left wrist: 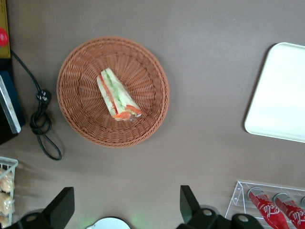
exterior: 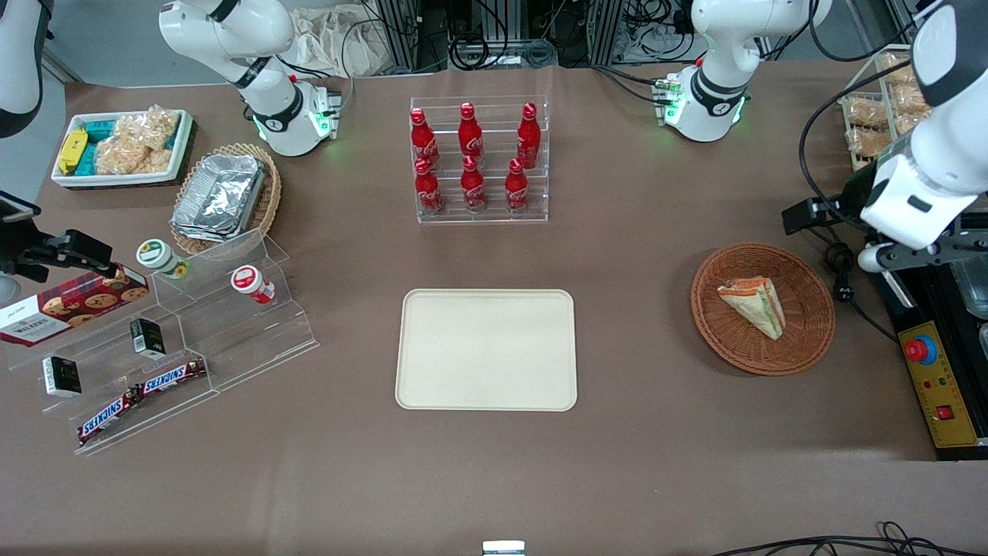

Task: Place sandwich from basket to tray
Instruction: 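Move the left gripper down over the wrapped sandwich in the wicker basket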

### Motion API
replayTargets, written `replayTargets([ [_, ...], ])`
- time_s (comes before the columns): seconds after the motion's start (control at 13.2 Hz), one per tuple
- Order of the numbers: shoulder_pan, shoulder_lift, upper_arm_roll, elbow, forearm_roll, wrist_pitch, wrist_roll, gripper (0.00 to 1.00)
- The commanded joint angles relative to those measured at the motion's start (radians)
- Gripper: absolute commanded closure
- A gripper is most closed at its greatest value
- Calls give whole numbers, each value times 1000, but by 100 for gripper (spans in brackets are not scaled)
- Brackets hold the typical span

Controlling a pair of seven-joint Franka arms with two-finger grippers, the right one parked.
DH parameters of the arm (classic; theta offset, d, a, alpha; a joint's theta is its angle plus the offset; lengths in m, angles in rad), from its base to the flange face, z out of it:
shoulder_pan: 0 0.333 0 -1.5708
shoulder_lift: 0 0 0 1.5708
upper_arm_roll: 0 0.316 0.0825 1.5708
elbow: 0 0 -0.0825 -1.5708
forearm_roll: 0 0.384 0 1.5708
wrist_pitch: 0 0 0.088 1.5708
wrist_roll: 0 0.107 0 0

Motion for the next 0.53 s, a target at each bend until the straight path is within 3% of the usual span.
replayTargets([
  [0.0,-2,-5,8,-132,8,139,-92,1],
  [0.46,55,12,10,-465,29,579,-242,1],
])
